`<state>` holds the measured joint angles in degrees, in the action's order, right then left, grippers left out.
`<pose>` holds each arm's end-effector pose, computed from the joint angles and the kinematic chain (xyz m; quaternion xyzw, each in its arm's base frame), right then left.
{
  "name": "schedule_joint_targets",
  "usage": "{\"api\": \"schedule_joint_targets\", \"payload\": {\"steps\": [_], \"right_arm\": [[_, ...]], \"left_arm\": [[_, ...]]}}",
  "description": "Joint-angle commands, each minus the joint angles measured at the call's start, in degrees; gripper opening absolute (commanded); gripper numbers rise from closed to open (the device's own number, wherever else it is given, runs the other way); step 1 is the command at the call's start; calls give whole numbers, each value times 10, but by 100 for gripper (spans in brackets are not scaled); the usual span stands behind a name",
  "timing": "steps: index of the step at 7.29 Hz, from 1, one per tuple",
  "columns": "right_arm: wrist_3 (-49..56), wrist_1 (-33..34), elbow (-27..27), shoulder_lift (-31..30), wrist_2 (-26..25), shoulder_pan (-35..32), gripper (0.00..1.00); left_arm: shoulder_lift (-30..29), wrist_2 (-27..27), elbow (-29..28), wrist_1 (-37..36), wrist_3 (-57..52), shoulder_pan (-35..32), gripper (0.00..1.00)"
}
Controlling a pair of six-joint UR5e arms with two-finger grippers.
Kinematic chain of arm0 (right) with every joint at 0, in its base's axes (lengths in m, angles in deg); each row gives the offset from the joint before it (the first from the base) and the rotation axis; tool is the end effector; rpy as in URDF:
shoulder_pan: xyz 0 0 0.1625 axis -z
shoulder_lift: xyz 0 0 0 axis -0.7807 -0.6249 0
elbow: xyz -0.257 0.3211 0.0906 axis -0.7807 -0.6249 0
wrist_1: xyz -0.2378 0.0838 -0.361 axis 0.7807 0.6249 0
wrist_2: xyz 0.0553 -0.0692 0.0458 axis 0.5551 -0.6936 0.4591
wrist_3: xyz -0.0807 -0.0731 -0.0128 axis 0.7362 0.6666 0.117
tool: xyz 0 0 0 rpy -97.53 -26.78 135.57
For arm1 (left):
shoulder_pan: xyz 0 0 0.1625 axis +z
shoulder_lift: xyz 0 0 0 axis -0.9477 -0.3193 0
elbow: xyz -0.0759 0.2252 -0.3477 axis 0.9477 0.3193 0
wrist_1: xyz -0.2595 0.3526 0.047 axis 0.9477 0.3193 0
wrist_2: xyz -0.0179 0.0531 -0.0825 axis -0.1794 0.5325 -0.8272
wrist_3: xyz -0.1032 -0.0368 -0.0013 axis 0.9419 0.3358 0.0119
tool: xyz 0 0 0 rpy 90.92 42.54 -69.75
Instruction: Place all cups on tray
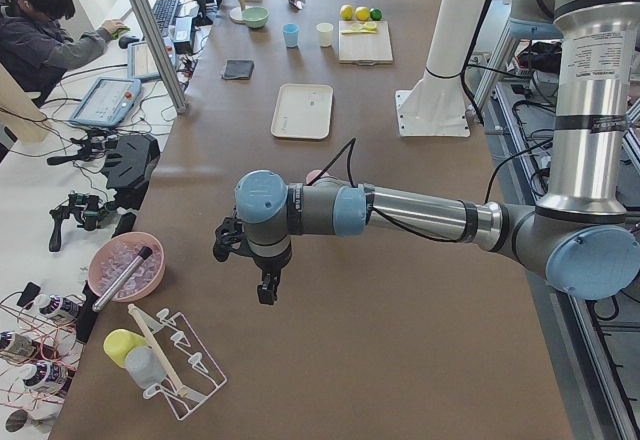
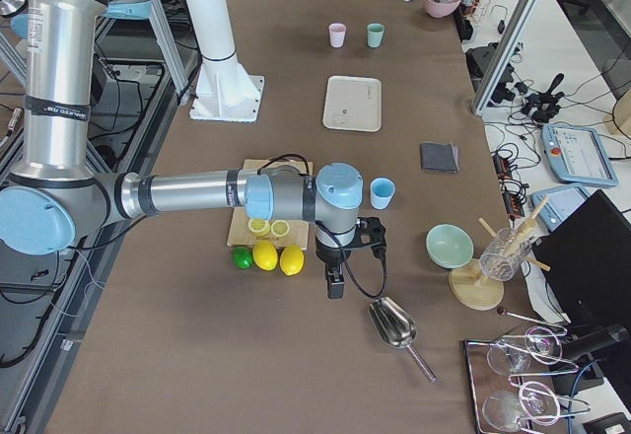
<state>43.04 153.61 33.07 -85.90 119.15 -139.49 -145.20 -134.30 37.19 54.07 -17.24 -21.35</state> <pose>0.0531 -0.4591 0.6180 0.0231 -0.3142 -0.0801 0.9457 -0.0795 -0.5088 0.5949 0.0442 0.3843 0.0517 0.9207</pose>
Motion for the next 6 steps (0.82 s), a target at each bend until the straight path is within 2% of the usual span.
{"api": "schedule_joint_targets", "payload": {"steps": [1, 3, 6], "right_arm": [[0, 0, 0, -2, 1, 0, 100], [0, 0, 2, 2, 2, 0, 100], [-6, -1, 11, 11, 5, 0, 100]], "left_arm": [[19, -1, 32, 15, -2, -2, 98], [36, -1, 52, 37, -2, -2, 98], [31, 1, 51, 82, -1, 0, 98]]}}
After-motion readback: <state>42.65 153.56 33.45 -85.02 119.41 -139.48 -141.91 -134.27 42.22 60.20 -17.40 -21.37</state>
